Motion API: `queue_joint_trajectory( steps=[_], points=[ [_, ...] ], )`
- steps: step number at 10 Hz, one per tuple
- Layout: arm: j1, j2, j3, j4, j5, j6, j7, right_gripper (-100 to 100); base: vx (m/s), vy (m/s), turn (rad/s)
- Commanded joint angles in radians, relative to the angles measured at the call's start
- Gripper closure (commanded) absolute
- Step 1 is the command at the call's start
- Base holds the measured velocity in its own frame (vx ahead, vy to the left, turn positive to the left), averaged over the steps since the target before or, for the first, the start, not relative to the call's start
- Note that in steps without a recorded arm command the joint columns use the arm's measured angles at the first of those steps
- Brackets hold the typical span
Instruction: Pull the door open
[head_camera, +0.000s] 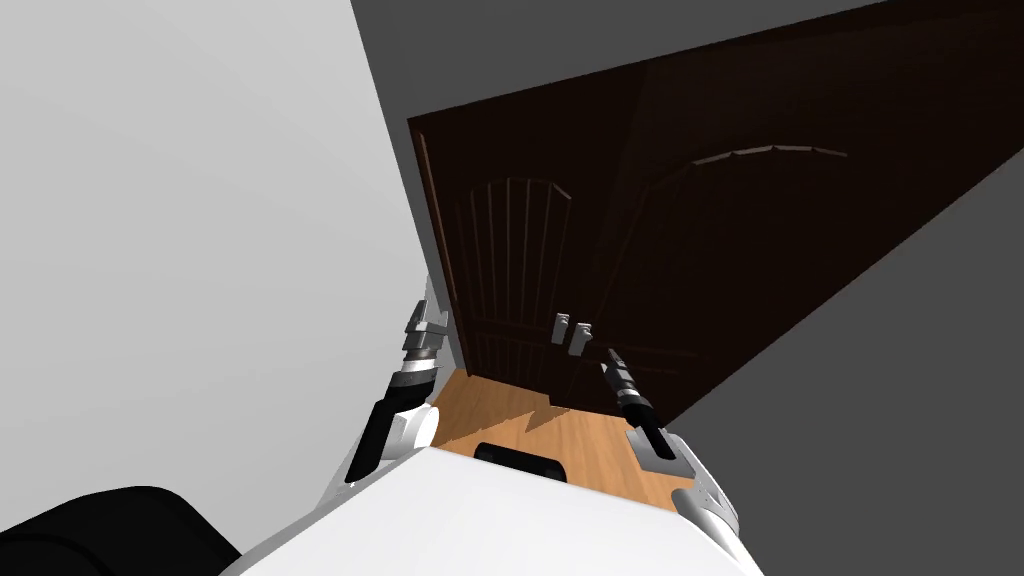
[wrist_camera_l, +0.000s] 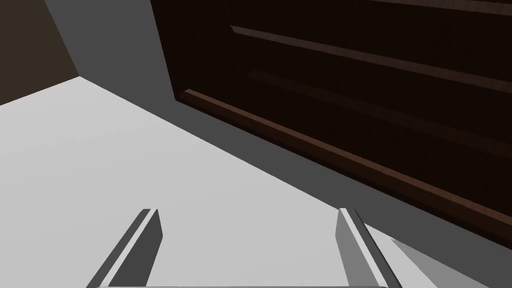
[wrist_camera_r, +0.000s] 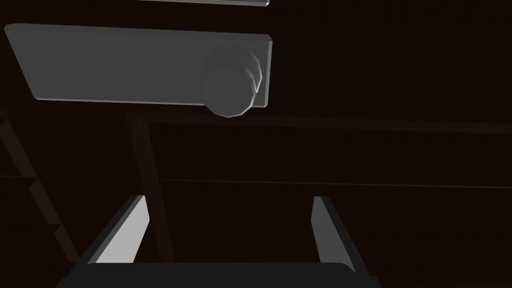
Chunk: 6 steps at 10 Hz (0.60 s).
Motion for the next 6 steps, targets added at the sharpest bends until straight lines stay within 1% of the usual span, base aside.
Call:
queue_joint_trajectory(
  steps=[1, 2, 3, 4, 5, 6],
  points=[
    [0.012, -0.013, -0.025, 0.015, -0.008, 0.004, 0.008, -100, 0.044, -0.165, -0.175],
    [0.007, -0.012, -0.032, 0.025, -0.011, 0.003, 0.016, -100, 0.124, -0.146, -0.01],
    [0.004, -0.01, -0.031, 0.026, -0.011, 0.003, 0.018, -100, 0.153, -0.11, 0.051],
    [-0.004, -0.006, -0.028, 0.027, -0.011, 0.001, 0.021, -100, 0.183, -0.002, 0.077],
    [-0.012, -0.001, -0.023, 0.026, -0.011, -0.001, 0.022, -100, 0.2, 0.087, 0.087],
    [-0.021, 0.005, -0.015, 0.024, -0.01, -0.003, 0.023, -100, 0.197, 0.132, 0.112]
  ],
)
